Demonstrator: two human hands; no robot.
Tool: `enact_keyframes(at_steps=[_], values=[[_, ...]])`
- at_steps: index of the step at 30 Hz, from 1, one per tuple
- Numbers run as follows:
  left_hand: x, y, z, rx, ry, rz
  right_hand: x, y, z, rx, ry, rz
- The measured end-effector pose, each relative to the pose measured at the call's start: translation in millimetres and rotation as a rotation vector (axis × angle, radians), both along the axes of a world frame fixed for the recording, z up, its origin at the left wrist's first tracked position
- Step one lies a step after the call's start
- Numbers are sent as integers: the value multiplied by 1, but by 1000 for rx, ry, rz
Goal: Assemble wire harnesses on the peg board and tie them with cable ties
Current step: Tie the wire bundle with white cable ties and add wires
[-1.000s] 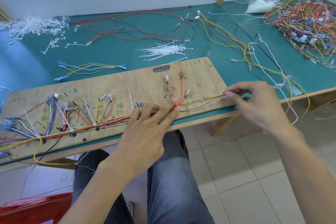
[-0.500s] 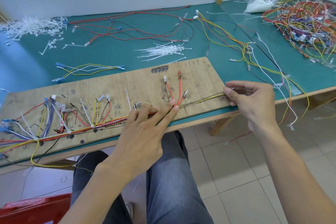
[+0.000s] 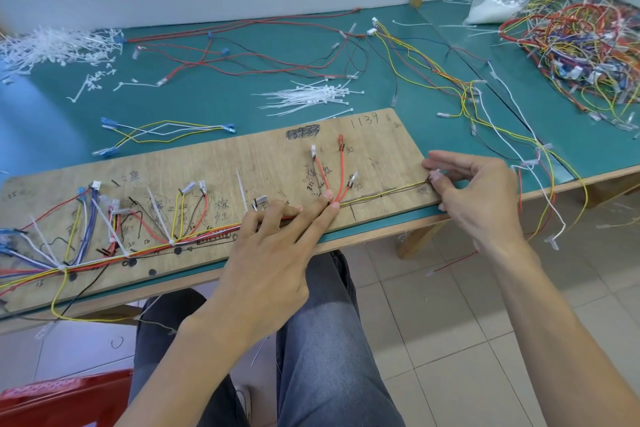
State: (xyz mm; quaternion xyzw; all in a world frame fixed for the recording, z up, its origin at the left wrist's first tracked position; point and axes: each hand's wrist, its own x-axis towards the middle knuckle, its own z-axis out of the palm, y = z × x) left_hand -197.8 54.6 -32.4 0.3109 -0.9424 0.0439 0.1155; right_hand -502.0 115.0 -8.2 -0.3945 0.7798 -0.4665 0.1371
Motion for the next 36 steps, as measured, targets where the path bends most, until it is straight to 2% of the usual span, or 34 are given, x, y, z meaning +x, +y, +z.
enact_keyframes(at_steps=[3,5,10,13,16,19,27,36], values=[[0,0,0,6,-3,3,2,4,-4,-63,-26,-49],[0,0,0,8,-9,1,3,9,-5,-76,28,-55],[0,0,2,46,2,7,11,12,1,94,407,-24],[0,1,3,60,3,7,21,5,16,22,529,-13],[0,1,1,63,3,9,31,-31,31,-56,441,93],[0,0,1,72,-19,11,29,-91,37,109,273,176],[-1,1,5,64,-33,22,14,-184,21,410,367,58],[0,4,9,101,-39,8,21,-201,22,496,295,-21]])
